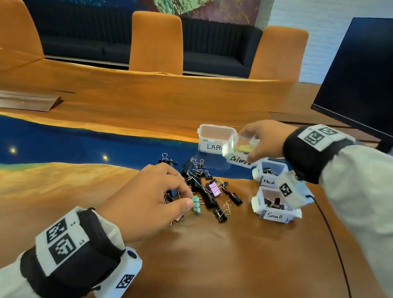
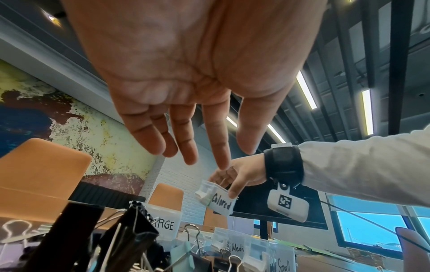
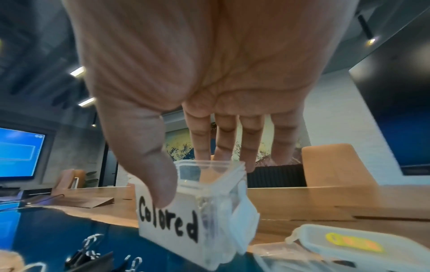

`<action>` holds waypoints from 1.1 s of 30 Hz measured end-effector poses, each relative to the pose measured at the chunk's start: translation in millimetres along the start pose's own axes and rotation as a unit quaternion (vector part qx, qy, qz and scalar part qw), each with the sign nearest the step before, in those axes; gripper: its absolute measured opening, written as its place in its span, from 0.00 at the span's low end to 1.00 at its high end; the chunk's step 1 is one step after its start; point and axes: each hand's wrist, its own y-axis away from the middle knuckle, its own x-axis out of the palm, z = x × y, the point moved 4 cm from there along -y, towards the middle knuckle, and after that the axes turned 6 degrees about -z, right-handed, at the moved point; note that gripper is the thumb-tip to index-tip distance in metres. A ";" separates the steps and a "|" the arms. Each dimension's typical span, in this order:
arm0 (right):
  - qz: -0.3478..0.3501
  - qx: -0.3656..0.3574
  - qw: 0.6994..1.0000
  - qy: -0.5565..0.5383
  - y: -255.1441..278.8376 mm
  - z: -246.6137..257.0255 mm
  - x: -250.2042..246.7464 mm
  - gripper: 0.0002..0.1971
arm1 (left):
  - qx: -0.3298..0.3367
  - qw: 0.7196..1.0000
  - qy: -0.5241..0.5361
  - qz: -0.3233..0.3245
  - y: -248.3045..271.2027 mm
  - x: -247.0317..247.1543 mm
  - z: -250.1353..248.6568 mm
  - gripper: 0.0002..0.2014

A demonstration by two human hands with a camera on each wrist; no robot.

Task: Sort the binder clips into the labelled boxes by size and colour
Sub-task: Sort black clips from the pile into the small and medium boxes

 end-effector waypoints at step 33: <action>-0.093 -0.031 0.910 -0.402 127.2 66.7 53.9 0.23 | -0.083 0.976 -0.147 0.136 -27.8 17.6 35.6 0.07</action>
